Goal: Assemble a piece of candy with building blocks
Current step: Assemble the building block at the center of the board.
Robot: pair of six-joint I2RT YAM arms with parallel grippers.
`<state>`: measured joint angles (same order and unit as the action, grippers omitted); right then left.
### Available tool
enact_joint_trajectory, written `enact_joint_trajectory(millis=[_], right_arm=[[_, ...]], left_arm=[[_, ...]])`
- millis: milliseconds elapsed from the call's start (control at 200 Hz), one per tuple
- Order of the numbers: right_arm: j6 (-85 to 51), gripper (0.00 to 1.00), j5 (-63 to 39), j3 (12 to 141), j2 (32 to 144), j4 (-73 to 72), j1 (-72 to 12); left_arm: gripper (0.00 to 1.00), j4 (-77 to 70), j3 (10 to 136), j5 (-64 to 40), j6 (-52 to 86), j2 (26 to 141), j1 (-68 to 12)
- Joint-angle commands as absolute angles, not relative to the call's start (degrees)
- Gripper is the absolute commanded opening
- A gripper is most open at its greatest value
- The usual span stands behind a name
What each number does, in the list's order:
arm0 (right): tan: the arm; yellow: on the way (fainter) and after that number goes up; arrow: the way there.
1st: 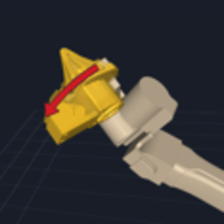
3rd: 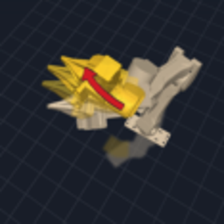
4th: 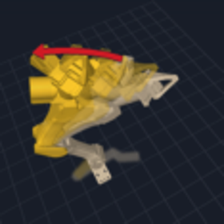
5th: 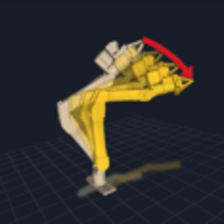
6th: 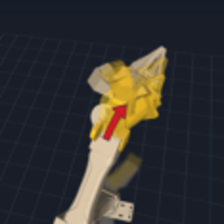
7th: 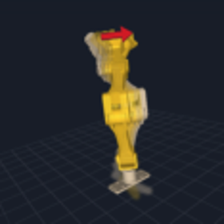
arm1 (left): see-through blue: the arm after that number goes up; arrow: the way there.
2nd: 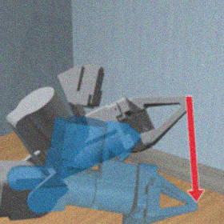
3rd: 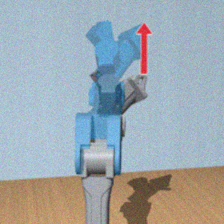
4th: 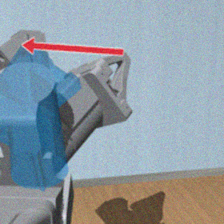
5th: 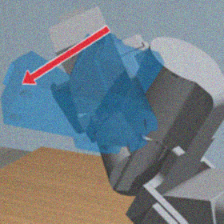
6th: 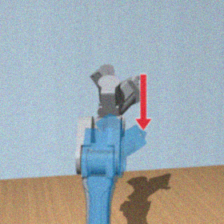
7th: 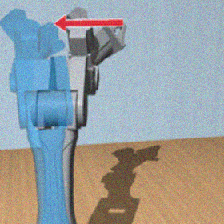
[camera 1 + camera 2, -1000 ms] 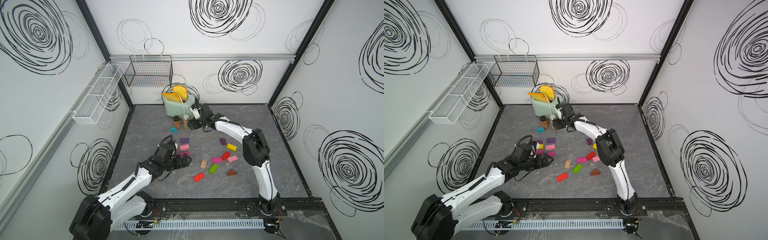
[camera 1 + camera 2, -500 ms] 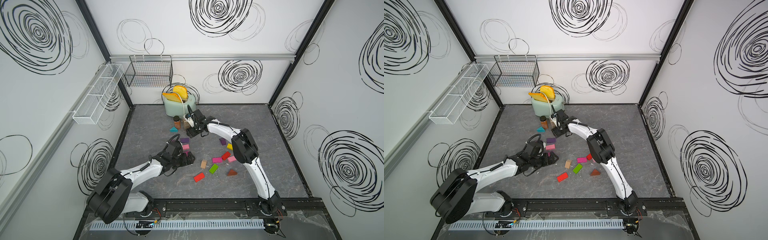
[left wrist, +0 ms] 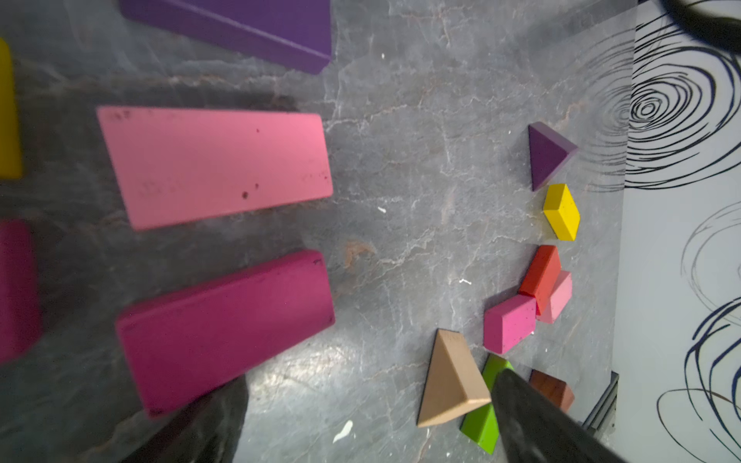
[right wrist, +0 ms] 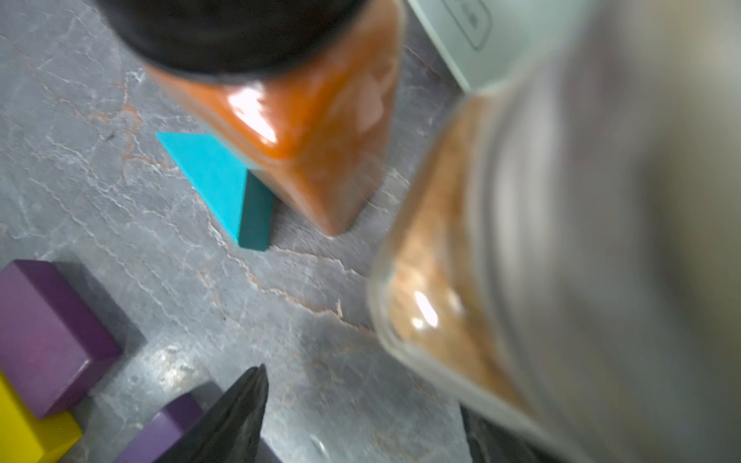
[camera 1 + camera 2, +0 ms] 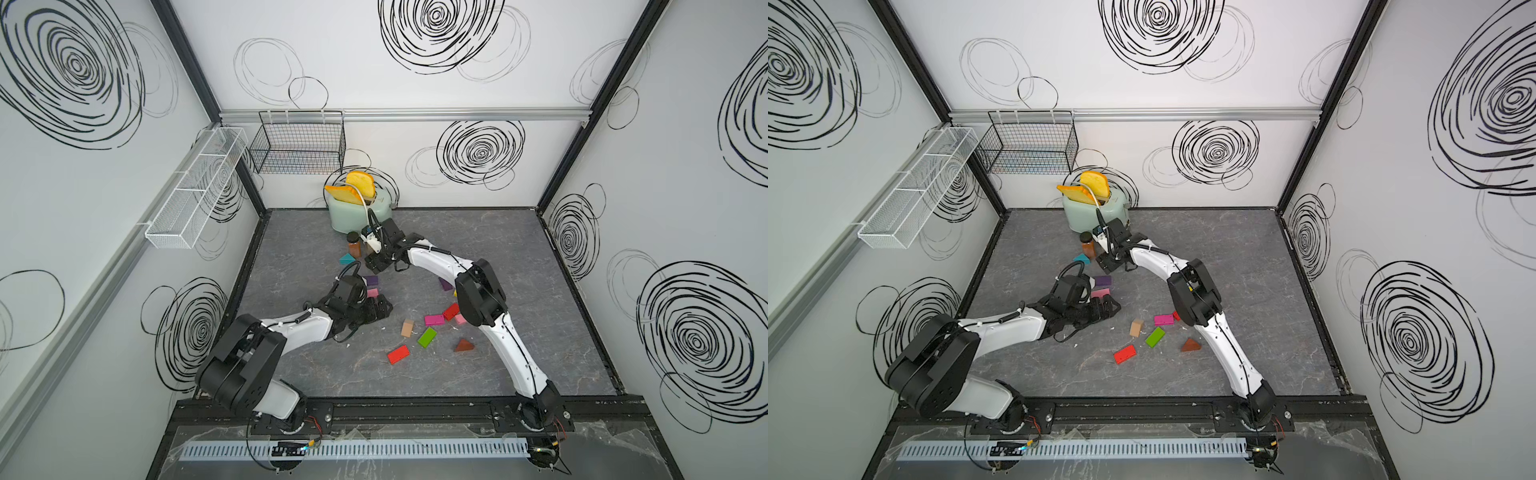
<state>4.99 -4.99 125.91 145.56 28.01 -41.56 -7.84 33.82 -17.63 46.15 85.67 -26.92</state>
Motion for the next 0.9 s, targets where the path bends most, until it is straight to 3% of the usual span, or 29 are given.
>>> enact_joint_trajectory(millis=[0,890], right_arm=[[7.4,0.77,-5.1,126.6,148.7,34.6,-42.1],[8.4,0.59,-3.6,125.7,146.8,39.9,-43.4]], left_arm=[[0.99,-11.3,35.2,-18.0,47.0,87.3,-26.4],[0.99,-12.5,36.0,-16.2,47.5,89.8,-25.2]])
